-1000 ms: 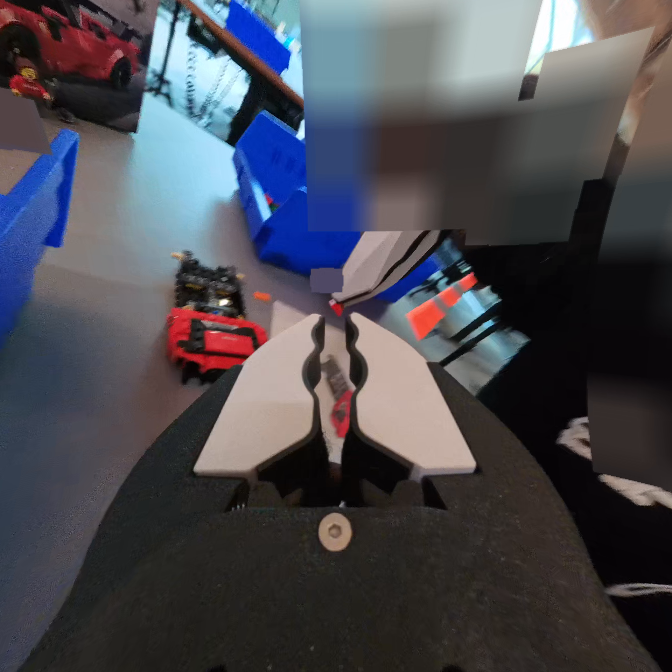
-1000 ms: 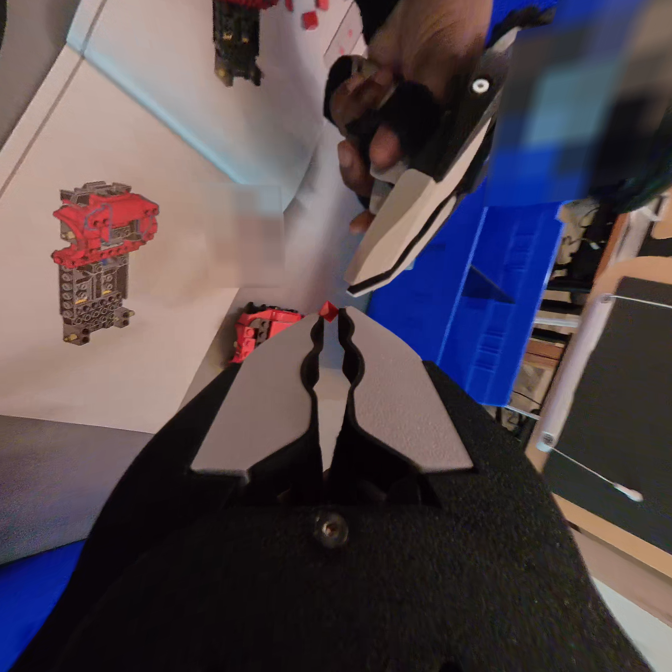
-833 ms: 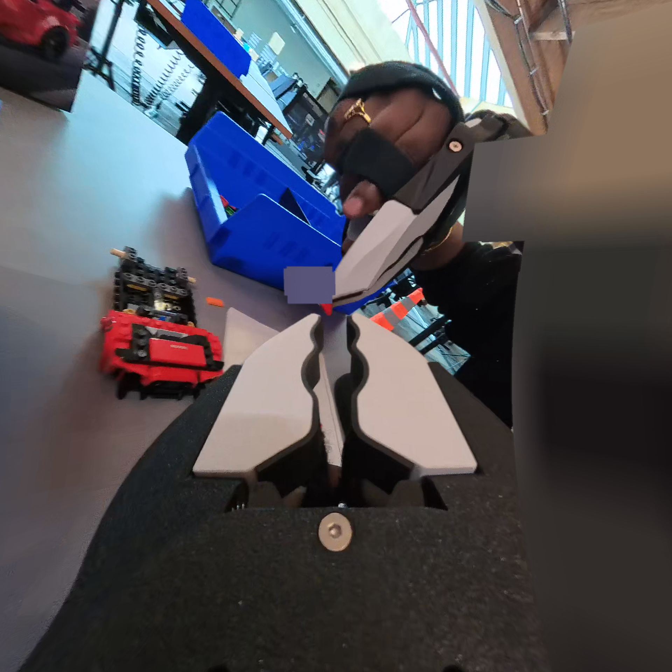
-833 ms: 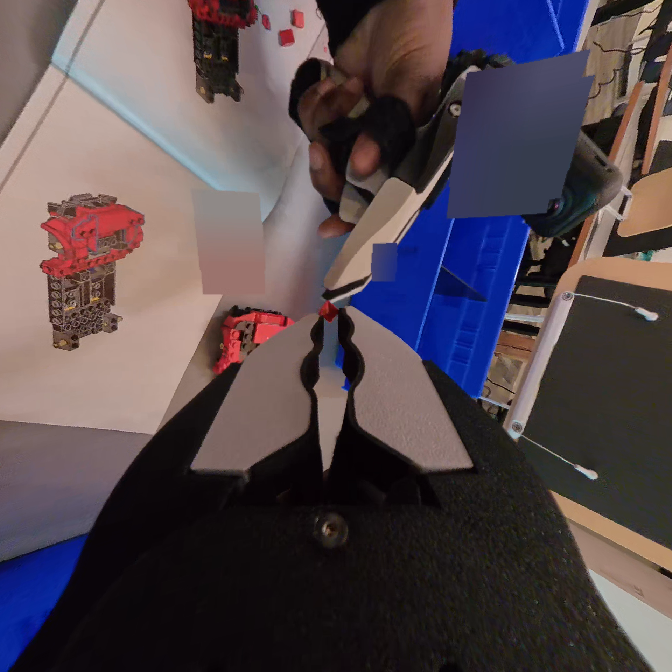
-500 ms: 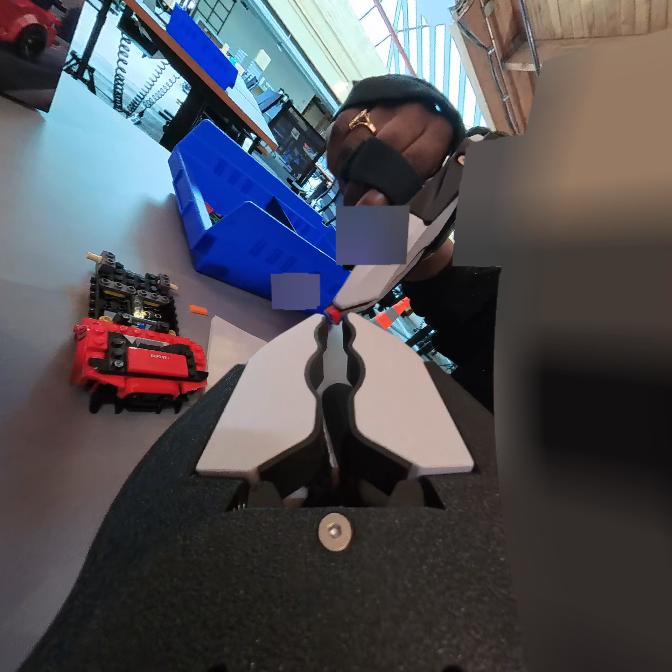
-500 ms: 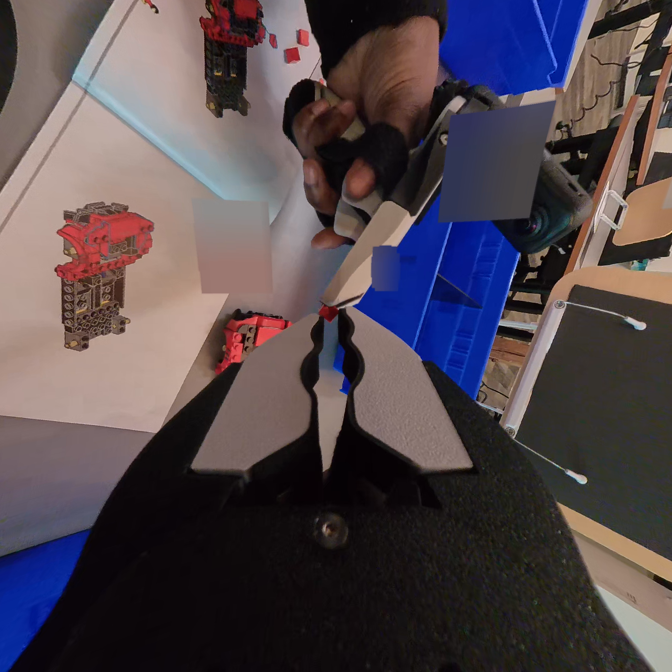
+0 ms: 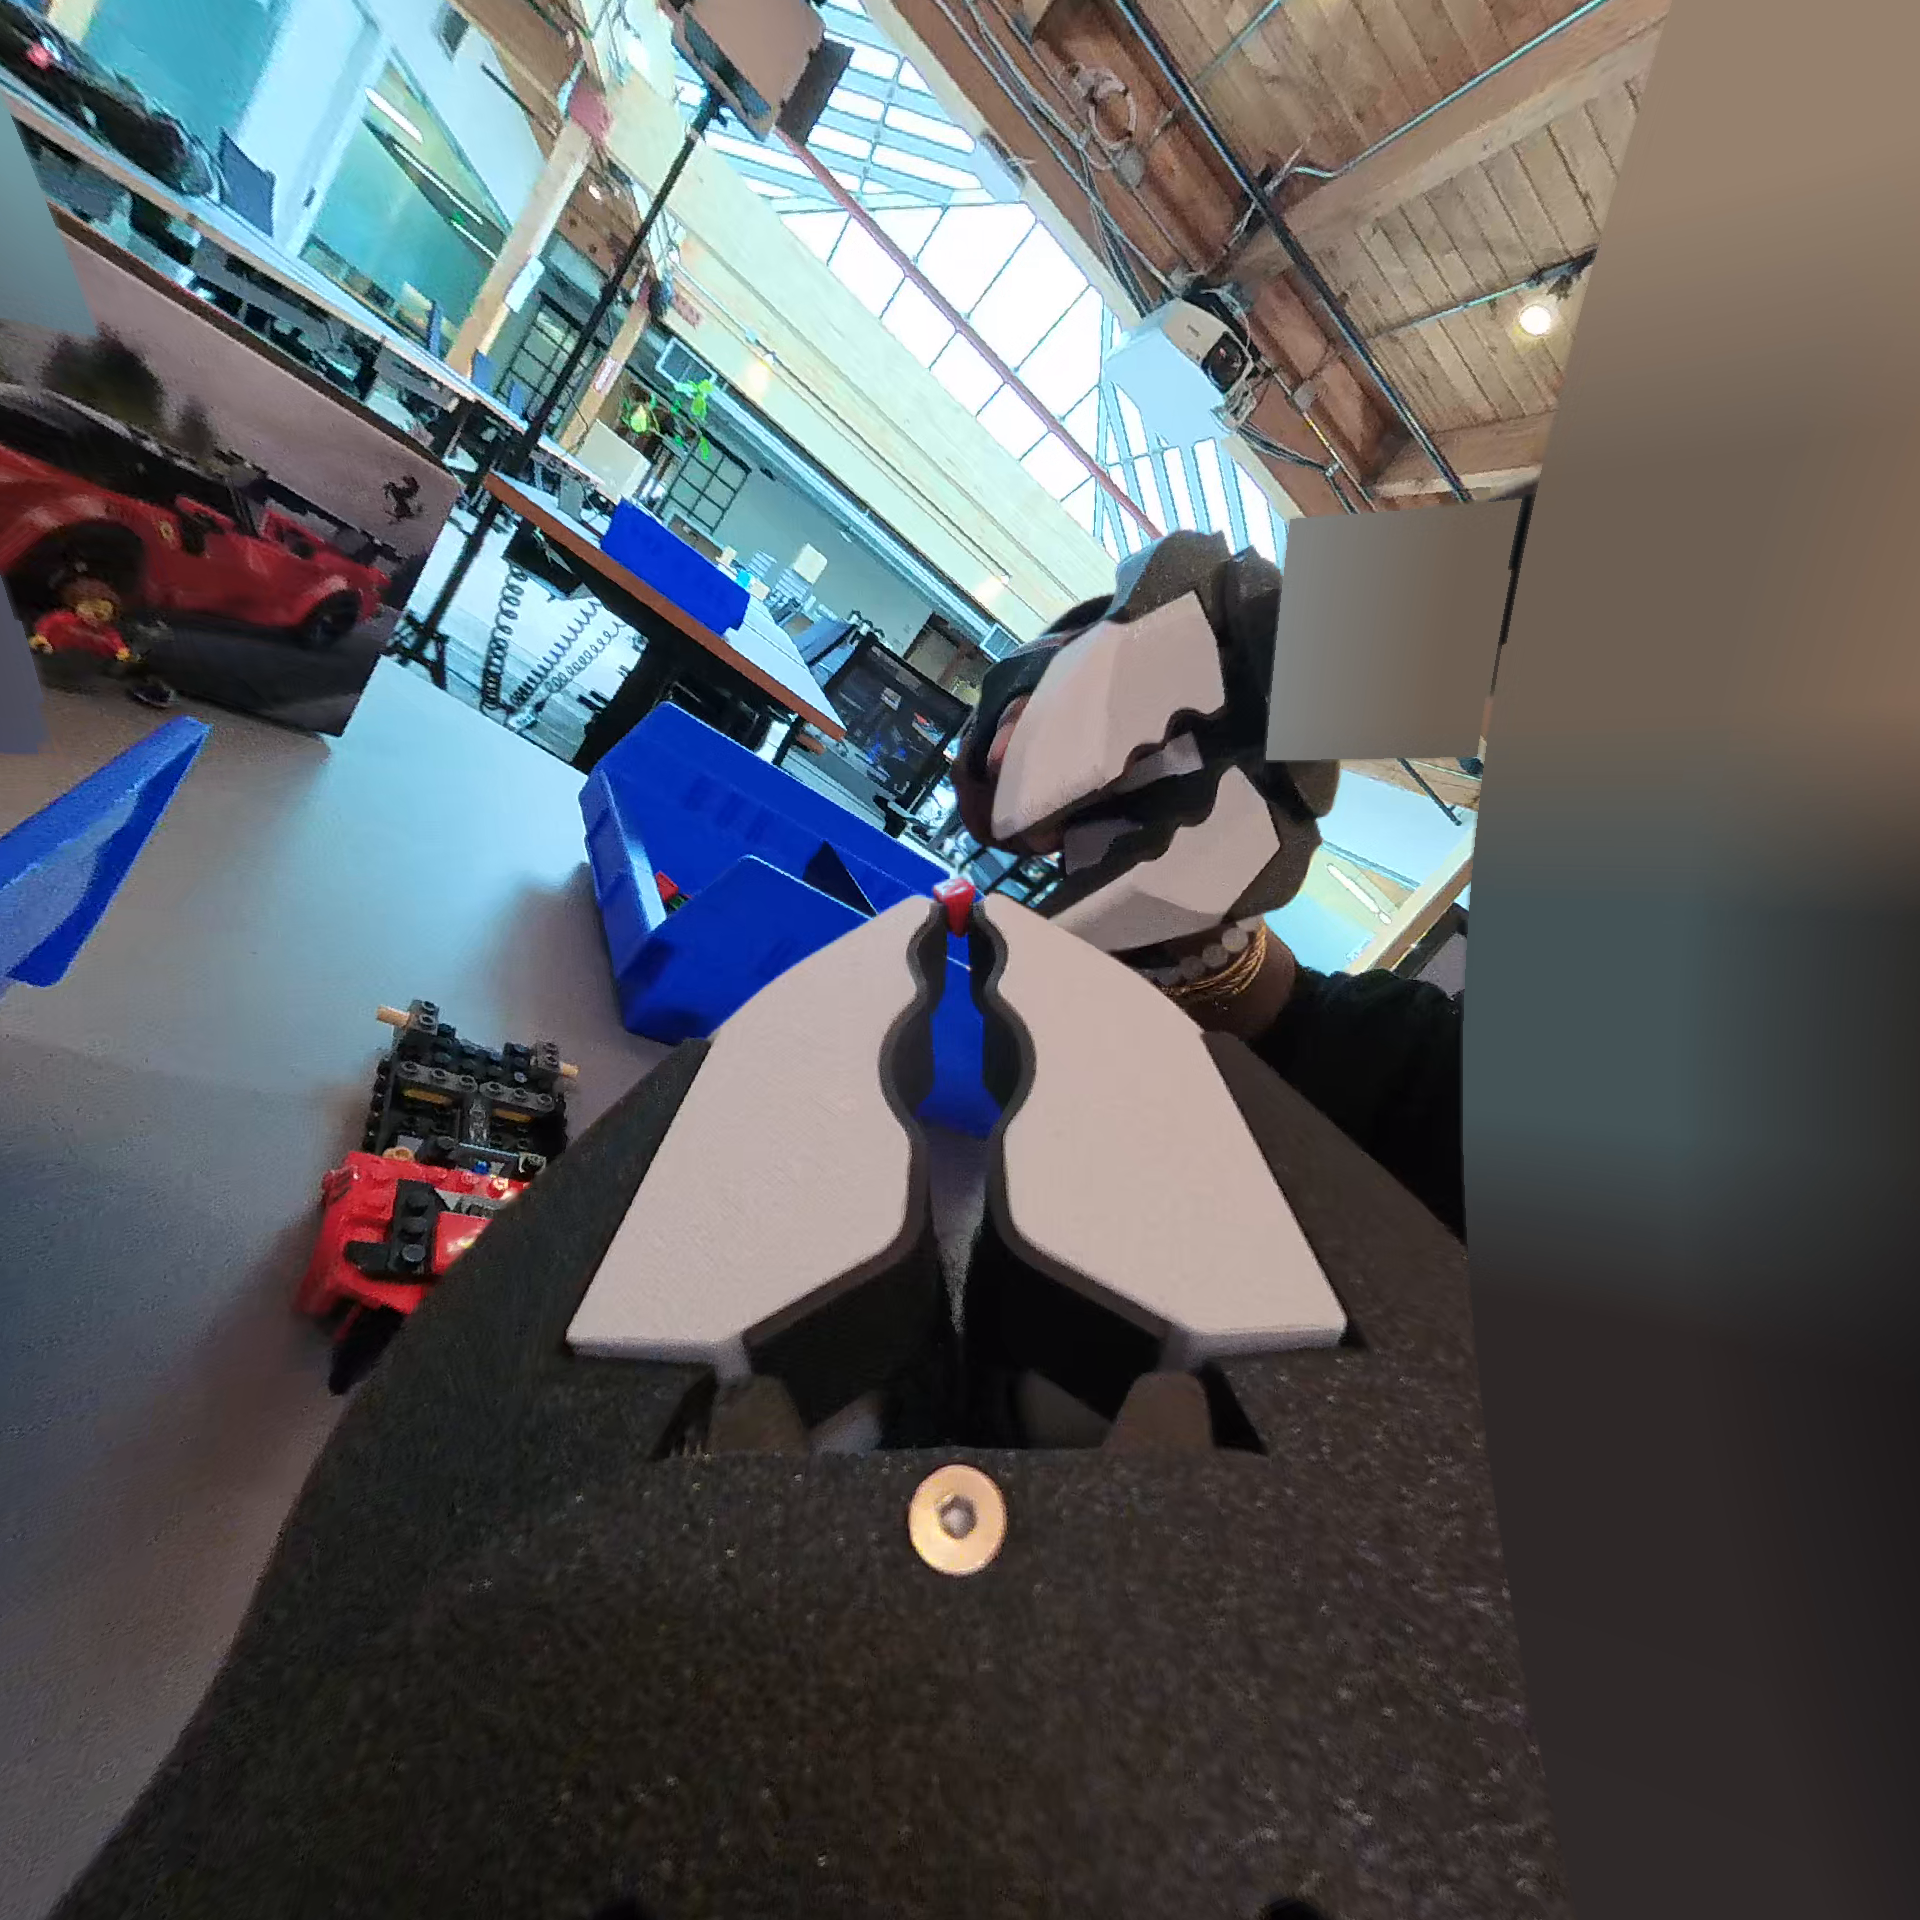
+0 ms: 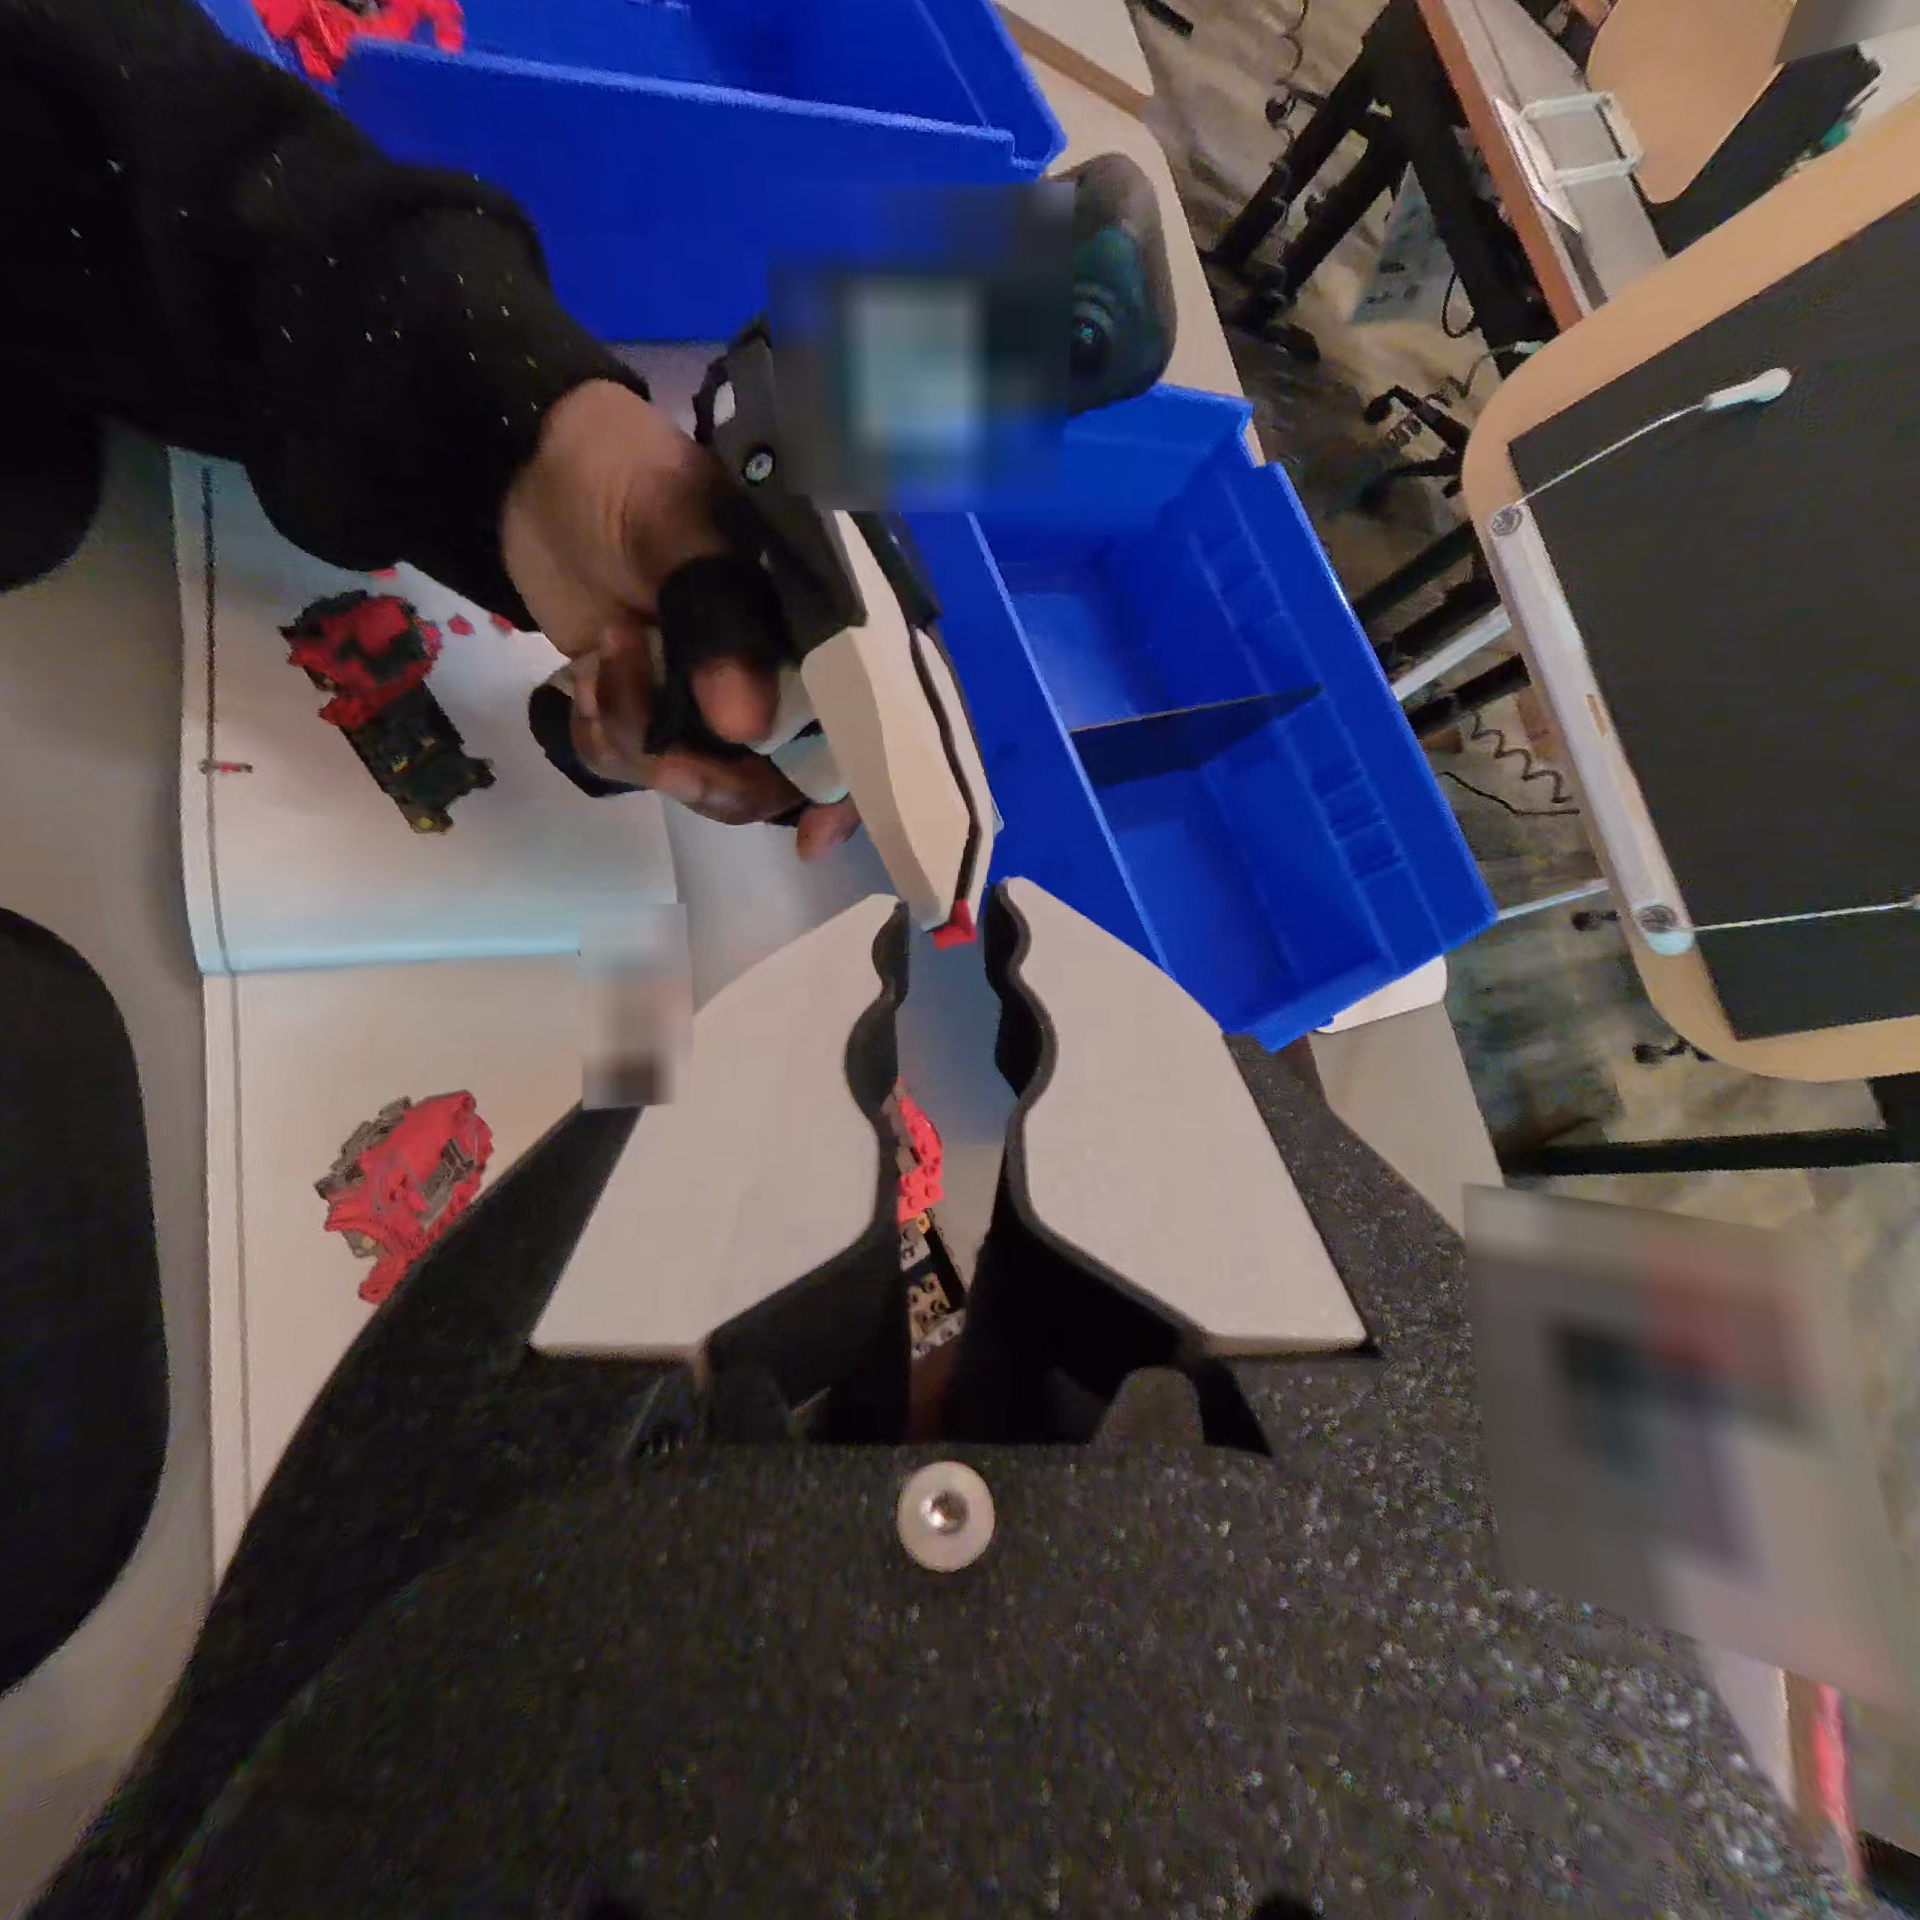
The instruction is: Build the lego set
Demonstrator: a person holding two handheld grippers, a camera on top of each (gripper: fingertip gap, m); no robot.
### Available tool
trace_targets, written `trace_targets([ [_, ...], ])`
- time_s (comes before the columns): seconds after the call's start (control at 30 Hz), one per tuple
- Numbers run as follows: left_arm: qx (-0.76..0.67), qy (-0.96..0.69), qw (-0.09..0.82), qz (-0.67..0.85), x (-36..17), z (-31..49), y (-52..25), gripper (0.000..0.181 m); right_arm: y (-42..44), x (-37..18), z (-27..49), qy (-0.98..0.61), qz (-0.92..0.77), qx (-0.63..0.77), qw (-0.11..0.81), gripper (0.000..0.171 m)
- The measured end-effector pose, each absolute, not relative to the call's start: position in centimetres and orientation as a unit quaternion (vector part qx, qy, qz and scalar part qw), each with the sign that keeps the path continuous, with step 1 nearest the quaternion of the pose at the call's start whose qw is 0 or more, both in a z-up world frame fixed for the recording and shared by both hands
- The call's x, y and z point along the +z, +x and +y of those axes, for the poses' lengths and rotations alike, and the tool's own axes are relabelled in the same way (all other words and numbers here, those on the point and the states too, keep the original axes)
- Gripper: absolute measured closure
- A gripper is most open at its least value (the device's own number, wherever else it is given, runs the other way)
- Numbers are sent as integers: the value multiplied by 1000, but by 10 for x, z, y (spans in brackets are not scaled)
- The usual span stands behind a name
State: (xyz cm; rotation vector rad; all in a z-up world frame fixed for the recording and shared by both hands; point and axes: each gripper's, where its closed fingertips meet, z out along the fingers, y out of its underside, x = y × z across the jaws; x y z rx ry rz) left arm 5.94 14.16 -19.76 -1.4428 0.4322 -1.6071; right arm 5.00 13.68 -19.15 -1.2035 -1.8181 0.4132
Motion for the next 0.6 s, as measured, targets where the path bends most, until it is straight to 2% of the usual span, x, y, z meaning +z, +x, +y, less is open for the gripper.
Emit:
trace_targets([
  [0.13,-643,-586,459,180,-197,141,60,179,52,-200,139,-478,-754,114,436,155],
  [0.5,-631,-600,453,192,-200,140,63,178,52,-205,142,-441,-778,53,445,162],
  [0.53,-634,-595,453,199,-198,139,62,175,52,-201,140,-423,-781,56,457,163],
  [0.6,-641,-573,459,223,-189,132,60,157,54,-183,132,-356,-781,69,508,163],
])
